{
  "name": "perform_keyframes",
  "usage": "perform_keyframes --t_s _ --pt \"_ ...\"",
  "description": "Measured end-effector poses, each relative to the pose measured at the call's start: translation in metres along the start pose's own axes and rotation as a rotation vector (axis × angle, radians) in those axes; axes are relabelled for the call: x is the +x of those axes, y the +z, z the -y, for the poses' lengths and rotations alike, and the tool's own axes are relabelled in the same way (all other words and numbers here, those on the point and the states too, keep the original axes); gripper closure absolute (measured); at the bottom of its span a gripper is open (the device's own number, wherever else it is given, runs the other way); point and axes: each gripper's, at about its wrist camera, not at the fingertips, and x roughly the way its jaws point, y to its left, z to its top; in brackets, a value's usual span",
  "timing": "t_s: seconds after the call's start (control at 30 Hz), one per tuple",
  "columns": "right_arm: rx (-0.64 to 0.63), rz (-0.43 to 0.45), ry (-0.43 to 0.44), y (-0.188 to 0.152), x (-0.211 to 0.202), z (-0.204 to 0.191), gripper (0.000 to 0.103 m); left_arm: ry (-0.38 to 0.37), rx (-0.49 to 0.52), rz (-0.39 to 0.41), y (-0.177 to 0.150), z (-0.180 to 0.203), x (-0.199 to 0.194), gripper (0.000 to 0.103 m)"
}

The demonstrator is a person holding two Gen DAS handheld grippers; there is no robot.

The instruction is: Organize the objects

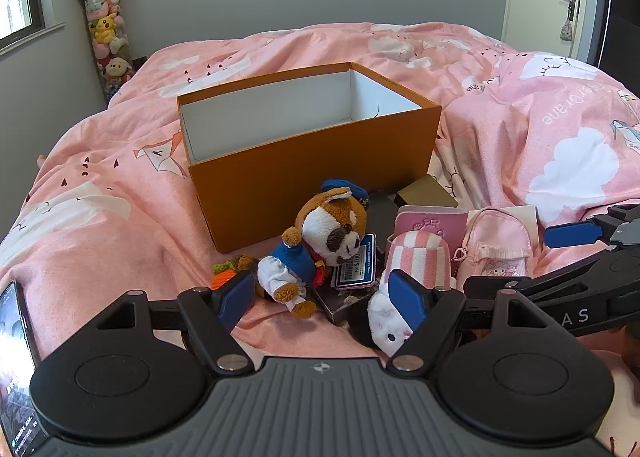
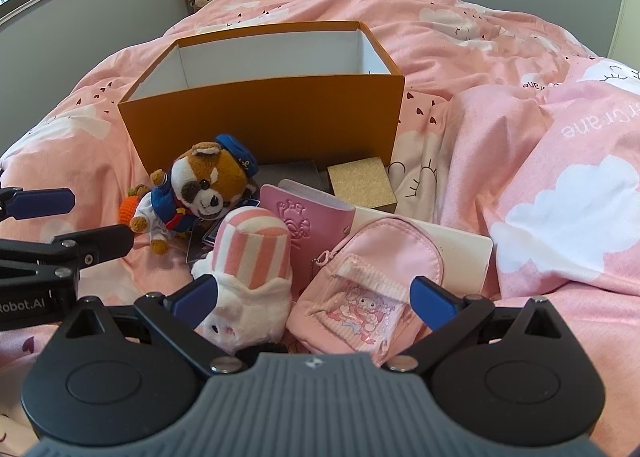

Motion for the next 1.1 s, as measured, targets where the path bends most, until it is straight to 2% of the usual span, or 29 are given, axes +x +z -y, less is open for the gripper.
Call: perform_keyframes --t_s 0.57,0.87,0.93,1.1 --pt "0.005 -0.009 0.003 -0.001 0.001 0.000 0.001 -0.015 0.001 0.003 -0.001 0.003 0.001 0.014" --pt "-0.009 -0.012 0.016 0.000 0.004 -0.002 0.002 -0.090 -0.043 -0.027 -0.001 -0.009 0.007 0.019" --pt "-0.015 -0.014 0.022 0.002 0.004 -0.002 0.009 -0.101 -0.049 -0.037 0.000 -0.012 0.009 0.020" --pt "-0.056 -0.026 0.059 0.012 0.008 -0.006 0.028 -0.090 0.007 -0.062 0.000 -0.011 0.018 0.032"
